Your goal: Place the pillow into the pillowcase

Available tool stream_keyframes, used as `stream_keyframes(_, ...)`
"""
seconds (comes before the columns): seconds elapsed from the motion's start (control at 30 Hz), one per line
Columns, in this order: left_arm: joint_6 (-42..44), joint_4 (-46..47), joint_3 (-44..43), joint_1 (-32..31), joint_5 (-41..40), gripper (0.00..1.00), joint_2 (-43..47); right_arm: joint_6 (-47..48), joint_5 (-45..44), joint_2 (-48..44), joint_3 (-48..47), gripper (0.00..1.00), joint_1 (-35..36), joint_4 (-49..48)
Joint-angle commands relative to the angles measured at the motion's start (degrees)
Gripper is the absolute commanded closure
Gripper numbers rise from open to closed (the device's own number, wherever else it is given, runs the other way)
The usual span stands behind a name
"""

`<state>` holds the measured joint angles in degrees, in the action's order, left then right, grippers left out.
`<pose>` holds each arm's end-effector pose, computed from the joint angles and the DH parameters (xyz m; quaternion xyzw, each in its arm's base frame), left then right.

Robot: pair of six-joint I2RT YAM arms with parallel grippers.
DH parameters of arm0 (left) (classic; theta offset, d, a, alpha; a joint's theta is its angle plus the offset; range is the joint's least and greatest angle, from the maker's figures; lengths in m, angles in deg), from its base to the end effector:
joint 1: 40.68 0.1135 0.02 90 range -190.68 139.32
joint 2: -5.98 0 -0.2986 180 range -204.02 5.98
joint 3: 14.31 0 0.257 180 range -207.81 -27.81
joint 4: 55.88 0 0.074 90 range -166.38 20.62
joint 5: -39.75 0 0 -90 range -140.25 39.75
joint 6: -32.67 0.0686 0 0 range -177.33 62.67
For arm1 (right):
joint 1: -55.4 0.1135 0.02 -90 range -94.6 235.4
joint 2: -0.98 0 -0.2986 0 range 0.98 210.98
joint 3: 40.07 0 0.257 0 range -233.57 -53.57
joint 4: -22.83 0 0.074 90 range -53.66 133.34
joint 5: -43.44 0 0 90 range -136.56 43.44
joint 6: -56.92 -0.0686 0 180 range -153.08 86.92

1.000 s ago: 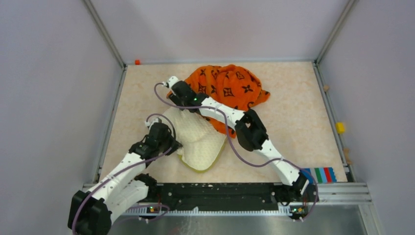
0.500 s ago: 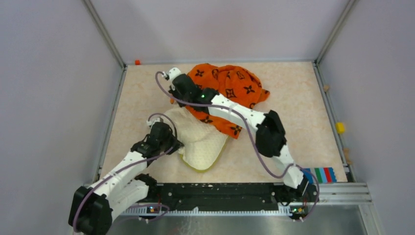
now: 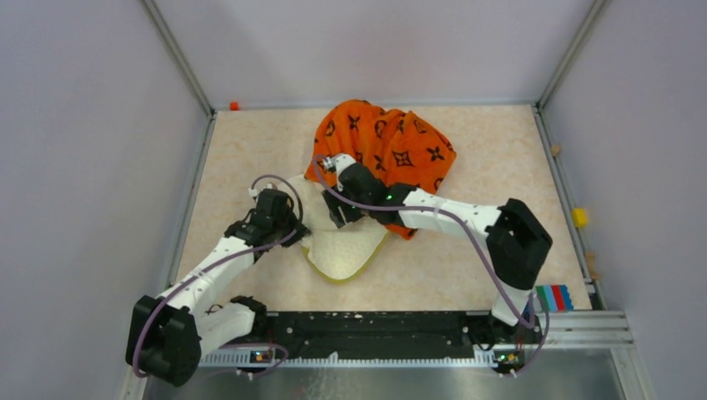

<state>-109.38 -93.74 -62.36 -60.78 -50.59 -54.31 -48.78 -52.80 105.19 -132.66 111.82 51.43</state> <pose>0.2017 -0.0734 0.2090 -0.2597 0.9034 -0.1987 0.2774 0.2571 0.3738 0.2594 -0.2937 0.8572 0.2075 0.3688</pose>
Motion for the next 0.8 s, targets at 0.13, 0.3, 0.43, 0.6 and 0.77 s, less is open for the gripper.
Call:
stream_keyframes(0.13, 4.35, 3.32, -1.31, 0.59, -5.42, 1.0, 0.45, -8.54, -3.13, -25.77, 11.47, 0.26, -8.72, 2.05)
stream_keyframes(0.3, 7.27, 2.87, -1.85, 0.58, -3.28, 0.96, 0.89, -13.19, 0.69, -32.32, 22.33, 0.25, -18.85, -0.3)
stream_keyframes(0.43, 9.95, 1.58, -3.51, 0.21, -0.45, 0.49, 1.76, -15.6, 10.34, -33.74, 30.97, 0.25, -29.44, -9.56)
stream_keyframes(0.6, 14.69, -2.99, -8.31, -1.9, -2.98, 0.01, 6.41, -18.97, 20.41, -26.05, 35.9, 0.25, -37.5, -24.34)
stream_keyframes(0.77, 18.38, -10.44, -16.09, -9.93, -10.2, 0.01, 5.46, -23.72, 24.66, -15.54, 35.61, 0.26, -39.25, -35.38)
